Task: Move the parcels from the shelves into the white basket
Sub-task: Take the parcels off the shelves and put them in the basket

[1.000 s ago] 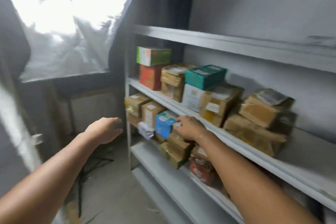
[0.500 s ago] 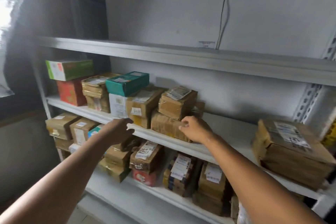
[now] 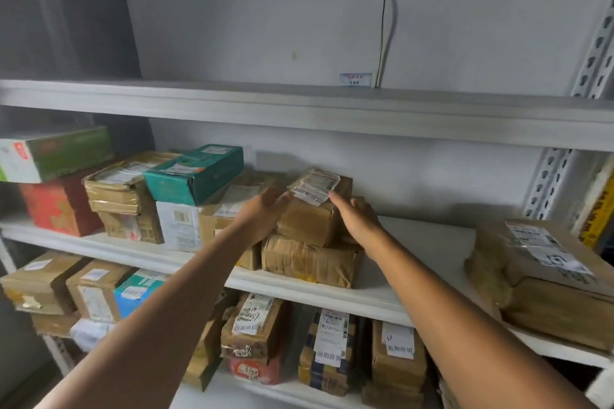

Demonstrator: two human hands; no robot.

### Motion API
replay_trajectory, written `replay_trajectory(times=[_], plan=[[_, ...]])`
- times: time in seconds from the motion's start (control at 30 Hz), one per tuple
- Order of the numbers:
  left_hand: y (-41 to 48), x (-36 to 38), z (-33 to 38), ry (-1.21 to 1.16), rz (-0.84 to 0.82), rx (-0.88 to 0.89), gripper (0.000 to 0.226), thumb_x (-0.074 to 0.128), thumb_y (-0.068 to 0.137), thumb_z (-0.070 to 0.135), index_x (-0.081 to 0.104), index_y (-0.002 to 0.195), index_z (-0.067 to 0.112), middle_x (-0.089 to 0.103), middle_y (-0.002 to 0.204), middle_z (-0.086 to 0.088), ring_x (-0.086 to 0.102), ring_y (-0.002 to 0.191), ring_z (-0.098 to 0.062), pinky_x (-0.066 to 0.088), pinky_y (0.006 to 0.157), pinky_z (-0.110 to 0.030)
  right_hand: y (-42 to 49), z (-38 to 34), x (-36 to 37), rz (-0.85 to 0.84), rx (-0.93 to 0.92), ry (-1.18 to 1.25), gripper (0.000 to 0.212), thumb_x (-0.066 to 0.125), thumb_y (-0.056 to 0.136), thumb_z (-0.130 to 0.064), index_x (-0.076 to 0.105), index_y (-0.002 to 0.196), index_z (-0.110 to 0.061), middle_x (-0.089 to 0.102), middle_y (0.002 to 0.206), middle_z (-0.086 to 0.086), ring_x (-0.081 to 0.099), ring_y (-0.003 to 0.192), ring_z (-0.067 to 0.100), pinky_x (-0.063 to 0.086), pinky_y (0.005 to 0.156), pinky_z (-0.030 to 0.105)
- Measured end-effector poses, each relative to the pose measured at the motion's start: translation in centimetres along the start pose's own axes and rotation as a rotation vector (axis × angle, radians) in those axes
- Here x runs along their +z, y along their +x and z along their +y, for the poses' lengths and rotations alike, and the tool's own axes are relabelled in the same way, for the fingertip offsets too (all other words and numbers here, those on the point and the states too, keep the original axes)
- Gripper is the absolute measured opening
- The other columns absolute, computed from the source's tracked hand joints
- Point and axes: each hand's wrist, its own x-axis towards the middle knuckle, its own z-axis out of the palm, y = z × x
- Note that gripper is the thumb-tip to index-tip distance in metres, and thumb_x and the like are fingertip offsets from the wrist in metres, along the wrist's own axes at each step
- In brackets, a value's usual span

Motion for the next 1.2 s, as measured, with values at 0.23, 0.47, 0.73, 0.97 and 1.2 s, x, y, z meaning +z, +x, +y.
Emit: replay_trajectory(times=[0.23, 0.47, 0.73, 0.97, 1.2], plan=[[2.4, 0.8, -1.1, -0.347, -0.121, -0.083, 0.050, 0.052, 0.095, 0.043, 0.044, 0.135, 0.015, 0.061, 0.115, -0.006, 0.063, 0.099, -0.025, 0.055, 0.084, -0.045, 0.9, -0.4, 3.2, -0.072, 0.126, 0.053, 0.078, 0.054, 0.077, -0.074, 0.044, 0.142, -0.032, 0.054, 0.138, 0.002, 0.050, 0.125, 0.023, 0.038, 0.109, 0.042], [0.3, 0.0, -1.7, -0.470, -0.091, -0.050, 0.048, 0.062, 0.090, 0.034, 0.042, 0.131, 0.017, 0.059, 0.118, -0.008, 0.062, 0.105, -0.028, 0.053, 0.091, -0.051, -0.2, -0.6, 3.9, -0.065, 0.051, 0.283, 0.042, 0.069, 0.082, -0.046, 0.057, 0.123, -0.044, 0.066, 0.120, -0.003, 0.063, 0.106, 0.018, 0.052, 0.096, 0.047], [-2.8, -0.4, -1.2, -0.518, -0.120, -0.036, 0.034, 0.067, 0.087, 0.023, 0.051, 0.117, 0.027, 0.066, 0.106, 0.006, 0.068, 0.084, -0.004, 0.052, 0.061, -0.017, -3.4, 0.9, 2.7, -0.027, -0.061, 0.463, 0.038, 0.074, 0.080, -0.021, 0.066, 0.111, -0.041, 0.072, 0.109, -0.003, 0.068, 0.101, 0.023, 0.057, 0.086, 0.050], [-9.3, -1.6, -1.3, -0.360, 0.000, -0.199, 0.026, 0.050, 0.098, 0.029, 0.053, 0.124, 0.027, 0.053, 0.130, -0.001, 0.052, 0.117, -0.023, 0.039, 0.093, -0.033, -7.8, 2.9, 1.0, -0.170, -0.101, 0.484, 0.041, 0.074, 0.081, -0.023, 0.064, 0.114, -0.045, 0.072, 0.109, -0.008, 0.068, 0.100, 0.016, 0.056, 0.089, 0.042], [-18.5, -4.0, -3.7, 0.151, 0.187, -0.329, 0.032, 0.052, 0.097, 0.028, 0.056, 0.129, 0.023, 0.065, 0.114, -0.007, 0.063, 0.095, -0.030, 0.045, 0.072, -0.027, -13.3, 4.2, 1.4, -0.394, -0.034, 0.543, 0.046, 0.074, 0.082, -0.020, 0.058, 0.112, -0.052, 0.069, 0.117, 0.003, 0.066, 0.106, 0.023, 0.052, 0.094, 0.048]])
